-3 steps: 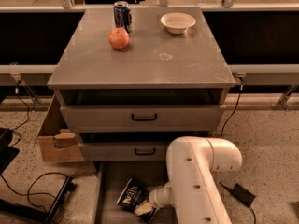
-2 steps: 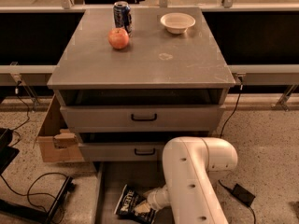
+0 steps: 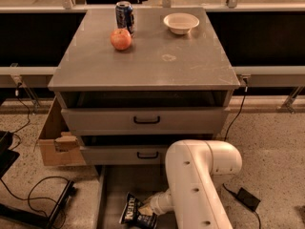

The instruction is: Pick blue chip bag from bottom drawer and place on counter

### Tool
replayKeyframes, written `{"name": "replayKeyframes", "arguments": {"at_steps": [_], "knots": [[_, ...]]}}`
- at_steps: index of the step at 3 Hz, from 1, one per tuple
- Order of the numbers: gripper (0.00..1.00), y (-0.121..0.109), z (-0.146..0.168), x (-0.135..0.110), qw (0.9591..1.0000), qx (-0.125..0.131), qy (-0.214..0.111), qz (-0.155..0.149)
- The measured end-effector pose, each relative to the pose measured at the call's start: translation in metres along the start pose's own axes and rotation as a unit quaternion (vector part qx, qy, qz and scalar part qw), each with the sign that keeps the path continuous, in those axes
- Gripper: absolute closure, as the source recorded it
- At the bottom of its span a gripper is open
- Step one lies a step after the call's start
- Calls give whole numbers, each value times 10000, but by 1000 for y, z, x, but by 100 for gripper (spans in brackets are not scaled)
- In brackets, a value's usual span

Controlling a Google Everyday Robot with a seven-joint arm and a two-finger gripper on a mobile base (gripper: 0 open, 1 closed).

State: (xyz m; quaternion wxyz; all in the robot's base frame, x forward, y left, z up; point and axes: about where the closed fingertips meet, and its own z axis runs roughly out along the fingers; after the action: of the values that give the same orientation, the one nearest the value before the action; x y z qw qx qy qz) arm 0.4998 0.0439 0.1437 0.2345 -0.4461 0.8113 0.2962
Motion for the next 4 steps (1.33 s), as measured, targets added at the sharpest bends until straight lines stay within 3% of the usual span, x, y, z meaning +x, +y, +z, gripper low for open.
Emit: {"name": "replayKeyframes", "arguments": {"at_steps": [1, 2, 4], "knots": [[100, 3, -2, -3, 10000, -12, 31, -14], [100, 17, -26, -16, 9999, 80, 34, -59], [100, 85, -144, -57, 9980, -2, 107, -618]]}}
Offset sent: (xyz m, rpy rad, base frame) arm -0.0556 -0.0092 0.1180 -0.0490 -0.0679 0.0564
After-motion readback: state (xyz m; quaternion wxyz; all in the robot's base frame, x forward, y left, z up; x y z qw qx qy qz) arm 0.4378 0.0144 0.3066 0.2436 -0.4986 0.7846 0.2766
